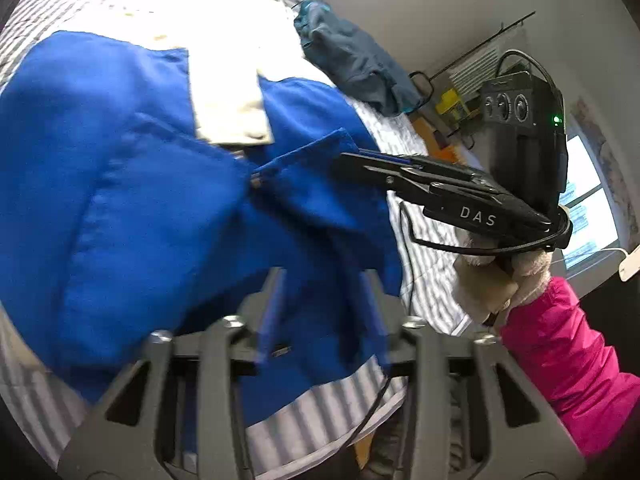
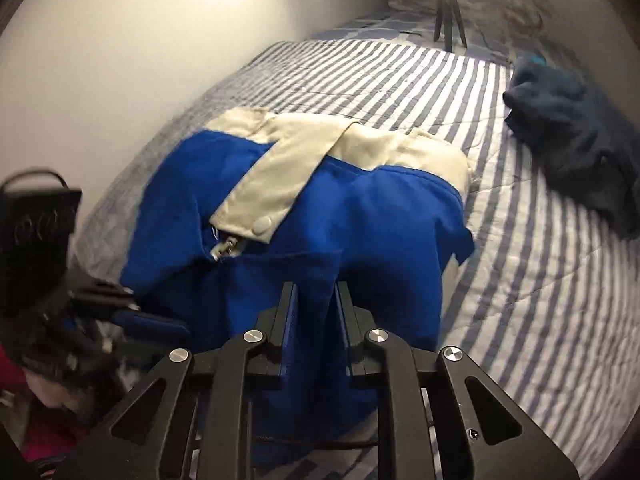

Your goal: Fold large clothes

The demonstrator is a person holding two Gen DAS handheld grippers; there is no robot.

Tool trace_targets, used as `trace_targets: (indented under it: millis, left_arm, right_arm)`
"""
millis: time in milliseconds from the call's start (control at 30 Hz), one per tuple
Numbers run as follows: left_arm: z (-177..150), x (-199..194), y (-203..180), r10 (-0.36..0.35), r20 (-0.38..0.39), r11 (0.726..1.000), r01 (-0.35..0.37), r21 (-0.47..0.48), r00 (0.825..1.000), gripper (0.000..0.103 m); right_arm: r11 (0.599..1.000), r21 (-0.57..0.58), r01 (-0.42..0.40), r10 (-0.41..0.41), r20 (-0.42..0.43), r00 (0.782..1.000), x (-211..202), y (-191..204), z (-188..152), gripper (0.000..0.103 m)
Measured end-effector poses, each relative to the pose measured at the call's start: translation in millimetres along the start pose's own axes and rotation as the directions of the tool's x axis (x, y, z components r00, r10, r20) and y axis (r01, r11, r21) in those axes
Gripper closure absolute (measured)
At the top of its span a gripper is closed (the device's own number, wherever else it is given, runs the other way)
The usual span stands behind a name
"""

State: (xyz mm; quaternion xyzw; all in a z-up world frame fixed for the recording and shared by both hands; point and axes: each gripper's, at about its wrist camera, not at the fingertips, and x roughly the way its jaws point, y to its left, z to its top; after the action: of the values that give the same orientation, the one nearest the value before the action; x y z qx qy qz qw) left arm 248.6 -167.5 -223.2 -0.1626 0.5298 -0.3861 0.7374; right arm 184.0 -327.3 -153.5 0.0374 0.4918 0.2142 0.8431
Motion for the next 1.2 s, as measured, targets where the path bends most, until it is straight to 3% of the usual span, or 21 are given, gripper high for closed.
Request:
trace_targets:
  millis: [100,233,267,300,333,400,600,667,733,833,867,900,967,1100,1200]
  left_arm:
    - [0,12,-7,0.006,0.018,1.0,-0.006,0.004,1.0,0.061]
    - [-3,22,-12,0.009,0.031,1.0,-0.009,-0.006,0.999,0.062]
    - [-2,24,-13,0.017,0.04,1.0,-0.017,-0.002,0.999,0.07]
    - [-2,27,-12,0.026,0.042,1.0,-0.025,-0.008,0.999,0.079]
    - [-2,31,-9,0.014,0.033,1.0,-0.014,-0.024,0.999,0.098]
    - [-4,30,-6,-0.004,0.049,0.999,0.007,-0.05,0.999,0.099]
    - [-15,7,-25,0.011,0.135,1.0,-0.012,0.008,0.991,0.102]
    - [-13,9,-25,0.009,0.122,1.0,-0.011,0.016,0.992,0.102]
    - [-13,15,-30,0.051,0.112,0.996,-0.058,0.065,0.992,0.102]
    - [-15,16,-33,0.072,0.109,0.991,-0.084,0.104,0.991,0.102]
    - [-15,14,-32,0.069,0.104,0.991,-0.08,0.103,0.992,0.102]
    - [-15,12,-31,0.072,0.095,0.992,-0.081,0.094,0.993,0.102]
    - [-15,7,-27,0.068,0.065,0.994,-0.073,0.081,0.996,0.102]
    - [-18,-36,-20,0.061,0.108,0.994,-0.07,0.083,0.992,0.102]
    - [-6,-79,-3,0.113,0.203,0.989,-0.129,0.069,0.973,0.102]
  right_arm:
    - [0.995,0.006,-0.098,0.098,0.006,0.995,-8,2,2,0.086]
    - [0.995,-0.025,-0.094,0.093,-0.011,0.996,-2,11,6,0.086]
    - [0.995,-0.022,-0.094,0.094,-0.018,0.995,1,12,7,0.086]
    - [0.996,-0.022,-0.087,0.087,-0.02,0.996,4,13,7,0.095]
    - [0.996,-0.022,-0.082,0.081,-0.024,0.996,7,14,7,0.099]
    - [0.996,-0.007,-0.092,0.092,-0.01,0.996,6,16,7,0.1]
    - [0.985,0.126,-0.118,0.109,0.075,0.991,0,-6,9,0.102]
    - [0.979,0.166,-0.116,0.109,0.052,0.993,9,-13,4,0.102]
    - [0.972,0.208,-0.108,0.101,0.044,0.994,15,-18,1,0.102]
    - [0.945,0.282,-0.164,0.142,0.099,0.985,7,-25,0,0.102]
    - [0.953,0.273,-0.13,0.109,0.092,0.99,5,-24,1,0.102]
    - [0.972,0.234,-0.027,0.011,0.069,0.998,2,-19,3,0.102]
    - [0.982,0.165,0.09,-0.098,0.04,0.994,-3,-11,3,0.098]
    - [0.971,0.152,0.186,-0.204,0.112,0.973,-35,3,-7,0.097]
    - [0.971,0.178,0.161,-0.194,0.188,0.963,-57,2,-19,0.096]
